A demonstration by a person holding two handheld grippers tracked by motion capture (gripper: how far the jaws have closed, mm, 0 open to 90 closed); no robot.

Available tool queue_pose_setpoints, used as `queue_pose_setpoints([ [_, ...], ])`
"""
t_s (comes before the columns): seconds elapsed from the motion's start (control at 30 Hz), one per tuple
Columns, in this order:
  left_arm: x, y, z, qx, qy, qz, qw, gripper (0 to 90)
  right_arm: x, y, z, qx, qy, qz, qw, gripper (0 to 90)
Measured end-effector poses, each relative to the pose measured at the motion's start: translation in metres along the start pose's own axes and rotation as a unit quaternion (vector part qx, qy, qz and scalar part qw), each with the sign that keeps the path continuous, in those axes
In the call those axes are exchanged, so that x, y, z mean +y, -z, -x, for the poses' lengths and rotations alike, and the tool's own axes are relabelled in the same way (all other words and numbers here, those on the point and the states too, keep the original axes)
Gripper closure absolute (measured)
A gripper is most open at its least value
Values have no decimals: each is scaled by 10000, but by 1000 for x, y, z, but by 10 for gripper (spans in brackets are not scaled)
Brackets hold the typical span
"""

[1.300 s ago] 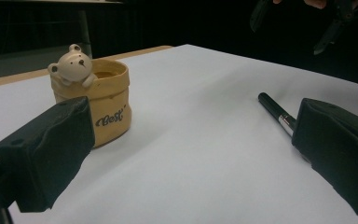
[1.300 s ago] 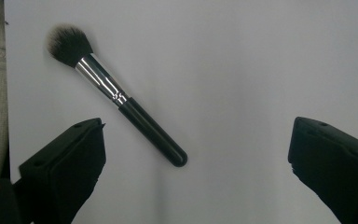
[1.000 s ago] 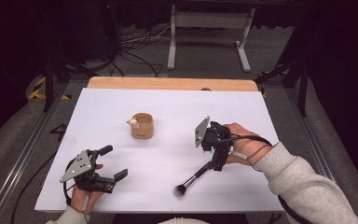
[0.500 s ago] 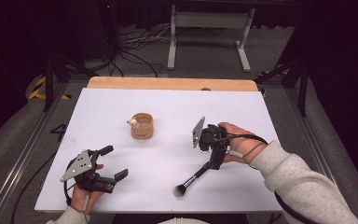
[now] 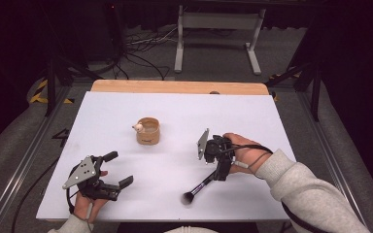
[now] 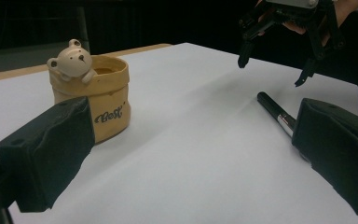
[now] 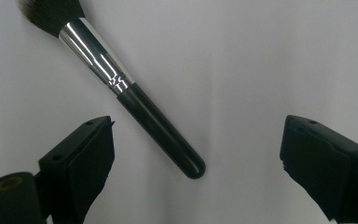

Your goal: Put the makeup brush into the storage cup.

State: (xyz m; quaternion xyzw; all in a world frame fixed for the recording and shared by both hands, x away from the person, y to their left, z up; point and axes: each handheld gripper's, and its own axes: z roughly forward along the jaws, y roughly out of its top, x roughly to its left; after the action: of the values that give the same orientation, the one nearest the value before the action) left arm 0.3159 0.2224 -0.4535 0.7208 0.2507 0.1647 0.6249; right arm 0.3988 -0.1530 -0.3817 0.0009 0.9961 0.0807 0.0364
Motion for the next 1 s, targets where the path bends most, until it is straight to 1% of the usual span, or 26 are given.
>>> queue_pose_setpoints([
  [0.13, 0, 0, 0, 1, -3, -9, 10000, 0, -1, -6, 0, 58, 16, -7, 10000, 102],
  [0.17, 0, 0, 0, -1, -3, -9, 10000, 0, -1, -7, -1, 93, -28, -72, 9999, 103],
  [0.2, 0, 0, 0, 0, 2, -14, 10000, 0, -1, -9, 0, 102, 5, -56, 9999, 105],
  [0.27, 0, 0, 0, 3, 3, -10, 10000, 0, -2, -13, -1, 147, -25, -102, 9998, 108],
  [0.47, 0, 0, 0, 2, 4, -18, 10000, 0, -5, -20, -1, 180, 14, -201, 9996, 117],
  [0.63, 0, 0, 0, 7, 14, -15, 10000, 0, -7, -25, -1, 258, 40, -279, 9993, 129],
  [0.8, 0, 0, 0, 6, 1, -17, 10000, 0, -7, -30, -3, 272, 110, -351, 9990, 157],
  [0.83, 0, 0, 0, 5, 4, -15, 10000, 0, -7, -30, -3, 299, 138, -400, 9987, 176],
  [0.87, 0, 0, 0, 6, 8, -16, 10000, 0, -7, -30, -3, 308, 179, -384, 9986, 185],
  [1.0, 0, 0, -1, -7, 18, -26, 10000, 0, -7, -33, -4, 356, 221, -422, 9982, 219],
])
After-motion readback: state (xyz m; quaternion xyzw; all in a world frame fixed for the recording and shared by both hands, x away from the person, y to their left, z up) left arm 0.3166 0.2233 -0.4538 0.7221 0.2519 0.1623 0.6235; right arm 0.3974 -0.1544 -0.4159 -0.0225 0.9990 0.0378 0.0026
